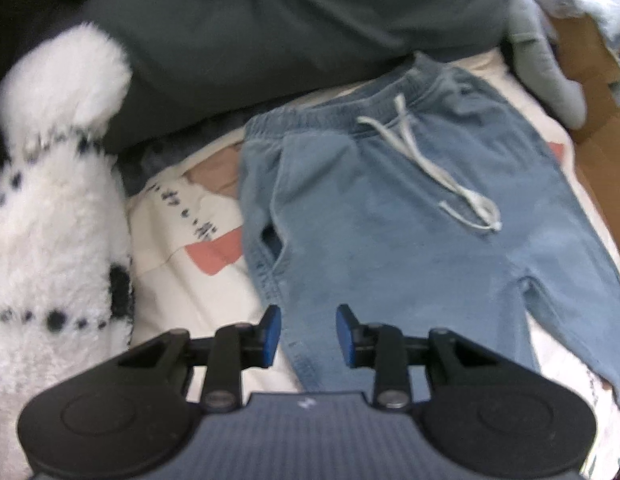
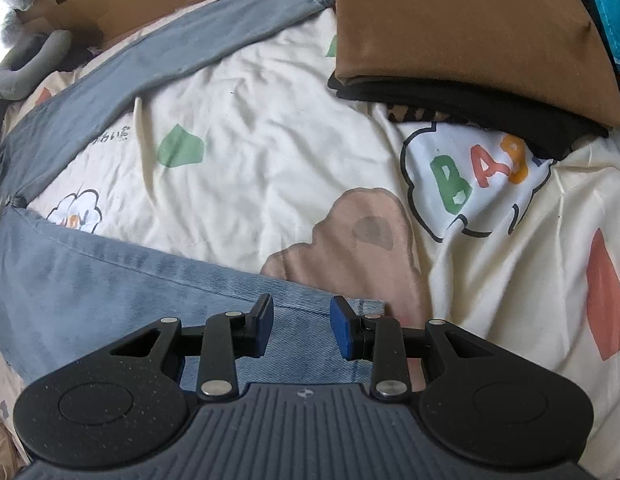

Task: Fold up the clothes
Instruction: 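Move the open left gripper to the jeans waistband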

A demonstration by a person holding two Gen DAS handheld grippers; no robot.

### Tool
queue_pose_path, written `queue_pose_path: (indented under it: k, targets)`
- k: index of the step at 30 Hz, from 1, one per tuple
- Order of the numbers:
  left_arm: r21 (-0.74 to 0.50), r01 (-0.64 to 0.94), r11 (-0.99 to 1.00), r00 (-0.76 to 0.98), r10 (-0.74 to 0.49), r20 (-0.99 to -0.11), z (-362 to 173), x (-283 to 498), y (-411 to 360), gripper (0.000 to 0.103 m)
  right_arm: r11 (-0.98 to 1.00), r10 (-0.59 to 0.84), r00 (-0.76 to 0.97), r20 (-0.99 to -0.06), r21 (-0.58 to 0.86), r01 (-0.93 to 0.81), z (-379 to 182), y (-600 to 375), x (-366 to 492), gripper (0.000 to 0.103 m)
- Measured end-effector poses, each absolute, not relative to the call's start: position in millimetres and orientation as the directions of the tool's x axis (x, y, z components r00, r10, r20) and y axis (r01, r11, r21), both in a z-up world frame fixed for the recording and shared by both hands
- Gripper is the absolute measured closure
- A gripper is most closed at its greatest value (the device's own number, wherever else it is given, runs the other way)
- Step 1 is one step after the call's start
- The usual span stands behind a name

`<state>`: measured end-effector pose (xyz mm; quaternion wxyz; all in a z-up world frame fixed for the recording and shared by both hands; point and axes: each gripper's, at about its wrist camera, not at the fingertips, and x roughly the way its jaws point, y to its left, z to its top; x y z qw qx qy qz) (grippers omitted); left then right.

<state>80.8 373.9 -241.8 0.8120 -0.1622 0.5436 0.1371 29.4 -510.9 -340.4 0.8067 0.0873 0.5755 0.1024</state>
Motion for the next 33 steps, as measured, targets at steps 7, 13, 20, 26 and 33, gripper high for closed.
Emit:
queue_pose_path:
  k: [7, 13, 20, 26, 33]
  targets:
    - [-0.14, -0.338, 0.93, 0.409, 0.011, -0.913, -235.7, 85.1, 364.0, 0.066, 0.962, 0.274, 0.321, -0.907, 0.263, -0.077, -340.3, -497.9, 30.2, 0.064]
    - [-0.19, -0.3, 0.935, 0.444, -0.039, -0.895, -250.4, 85.2, 348.6, 0.061, 0.961, 0.269, 0.296, -0.917, 0.237, -0.14, -348.4, -468.6, 35.4, 0.064]
    - [-0.209, -0.272, 0.939, 0.463, -0.062, -0.884, -273.7, 98.2, 341.2, 0.062, 0.961, 0.249, 0.263, -0.932, 0.203, -0.19, -367.8, -444.7, 39.9, 0.064]
    - [-0.203, -0.279, 0.939, 0.456, -0.057, -0.888, -304.7, 115.8, 341.8, 0.064, 0.968, 0.212, 0.237, -0.948, 0.171, -0.182, -381.8, -442.1, 38.4, 0.065]
    - [-0.134, -0.333, 0.933, 0.412, 0.016, -0.911, -351.5, 142.7, 353.6, 0.064, 0.969, 0.207, 0.23, -0.951, 0.167, -0.18, -385.9, -442.7, 40.9, 0.066]
